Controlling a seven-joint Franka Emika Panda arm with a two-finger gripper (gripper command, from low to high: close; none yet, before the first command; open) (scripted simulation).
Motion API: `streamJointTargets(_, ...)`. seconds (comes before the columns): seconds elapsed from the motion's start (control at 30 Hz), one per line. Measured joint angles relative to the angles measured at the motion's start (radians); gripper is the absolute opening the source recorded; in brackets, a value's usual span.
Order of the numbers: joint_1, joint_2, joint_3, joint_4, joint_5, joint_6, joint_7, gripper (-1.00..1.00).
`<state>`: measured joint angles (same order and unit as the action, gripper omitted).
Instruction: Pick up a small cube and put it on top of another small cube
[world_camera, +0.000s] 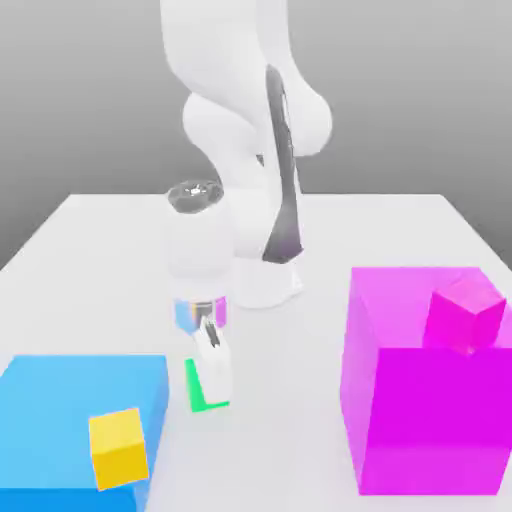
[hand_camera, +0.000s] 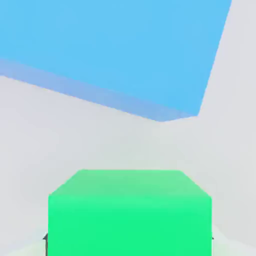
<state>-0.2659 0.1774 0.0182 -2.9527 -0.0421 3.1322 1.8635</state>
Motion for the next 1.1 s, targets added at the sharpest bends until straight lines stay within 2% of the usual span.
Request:
streamJointTargets(0.1,-0.033,-0.098,0.044,-0.016,0.041,-0.082,-0.030,-1.00)
streamJointTargets(0.23,-0.025,-0.241,0.047,-0.040,0.071,-0.202,-0.049,-1.00)
streamJointTargets(0.3,-0.022,-0.266,0.042,-0.017,0.071,-0.259,-0.071,-1.00)
streamJointTargets(0.67,0.123,-0.094,0.109,0.366,0.041,-0.467,-0.061,-1.00)
streamJointTargets(1.1,0.312,0.120,0.228,0.836,-0.066,-0.696,0.019,-1.00)
